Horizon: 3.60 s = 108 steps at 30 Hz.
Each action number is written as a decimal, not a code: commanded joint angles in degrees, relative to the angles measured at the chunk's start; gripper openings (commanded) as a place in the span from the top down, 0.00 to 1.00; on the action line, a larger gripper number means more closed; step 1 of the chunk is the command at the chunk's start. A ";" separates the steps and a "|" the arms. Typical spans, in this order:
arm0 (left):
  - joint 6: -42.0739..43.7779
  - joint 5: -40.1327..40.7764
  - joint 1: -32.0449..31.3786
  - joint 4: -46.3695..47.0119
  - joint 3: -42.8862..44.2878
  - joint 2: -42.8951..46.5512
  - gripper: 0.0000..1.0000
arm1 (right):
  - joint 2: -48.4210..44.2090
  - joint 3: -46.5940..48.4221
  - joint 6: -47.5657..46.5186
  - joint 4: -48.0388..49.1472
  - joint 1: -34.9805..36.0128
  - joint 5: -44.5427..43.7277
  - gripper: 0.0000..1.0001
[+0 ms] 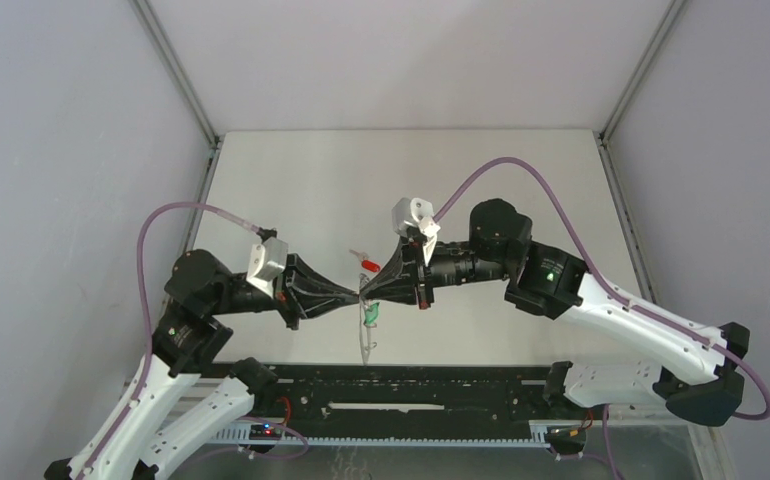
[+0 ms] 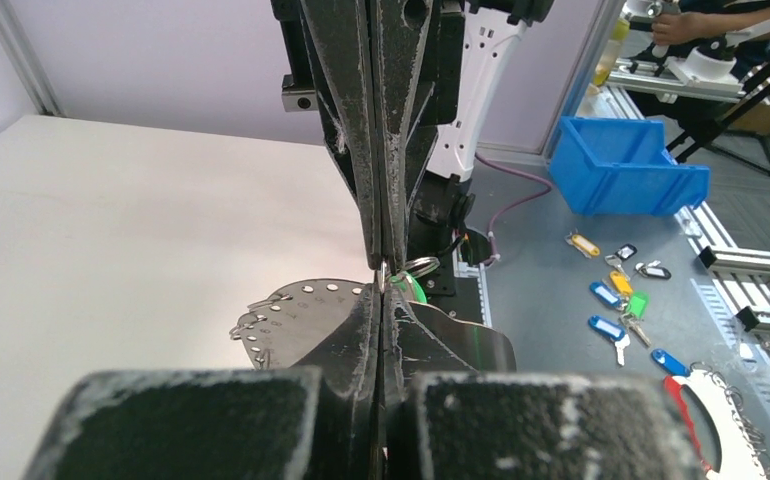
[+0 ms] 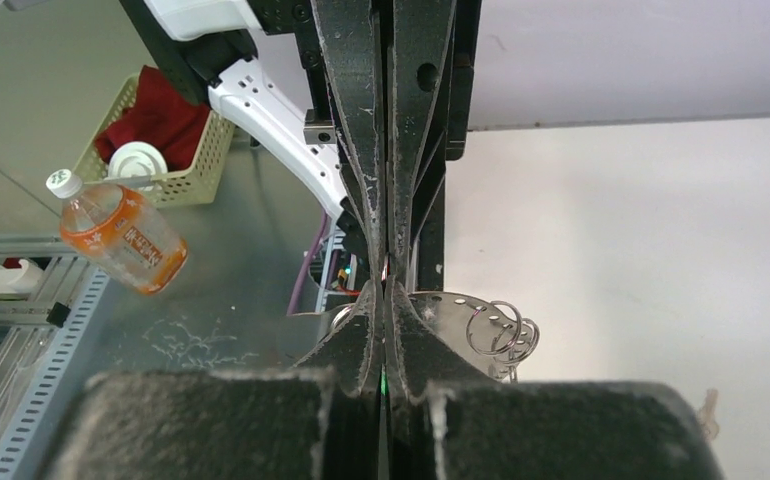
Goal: Put the keys on the keyring
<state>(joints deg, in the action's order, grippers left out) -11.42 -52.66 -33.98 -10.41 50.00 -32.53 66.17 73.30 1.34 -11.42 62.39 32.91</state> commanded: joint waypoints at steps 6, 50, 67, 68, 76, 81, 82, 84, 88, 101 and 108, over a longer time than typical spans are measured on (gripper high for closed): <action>5.91 -0.66 -0.08 -4.77 1.44 -1.25 0.96 | 1.90 5.96 -3.67 -9.50 2.68 -8.99 1.00; 6.18 5.71 -1.90 -5.74 4.13 0.44 1.00 | -6.43 -0.64 11.24 -3.36 -3.23 -9.27 0.15; 9.24 12.63 -1.88 -4.08 4.67 -0.15 1.00 | -6.92 -2.59 22.11 5.22 -8.93 3.33 0.23; 10.32 12.93 -1.87 -4.77 4.87 -0.34 1.00 | -7.07 -2.51 22.37 5.00 -8.87 2.83 0.28; 27.52 12.49 -1.85 -9.10 5.58 0.42 1.00 | -5.61 -2.45 29.21 -0.22 -11.34 -2.29 0.50; 34.42 12.59 -1.88 -11.79 6.99 -0.28 1.00 | -4.78 -2.45 27.82 -0.09 -7.51 -5.49 0.22; 34.57 12.67 -1.88 -11.82 6.97 -0.27 1.00 | -4.59 -2.43 27.70 0.21 -6.72 -6.46 0.19; 34.90 12.88 -1.84 -11.82 6.96 -0.33 1.00 | -3.79 -2.45 28.86 0.82 -6.12 -7.17 0.17; 36.00 13.76 -1.87 -11.67 6.69 0.00 1.00 | -1.48 -2.46 34.30 -0.11 -8.04 -5.92 0.18; 32.64 13.24 -1.88 -10.07 6.51 0.57 1.00 | 3.07 -2.50 39.21 4.68 -9.19 3.72 0.26; 31.17 13.39 -1.88 -10.00 6.26 1.04 1.00 | 3.72 -4.11 40.71 8.07 -9.04 6.86 0.36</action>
<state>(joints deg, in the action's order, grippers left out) 21.47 -39.18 -35.99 -23.66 54.81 -32.32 69.78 69.56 40.49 -6.68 53.01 36.82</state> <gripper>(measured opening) 0.010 0.645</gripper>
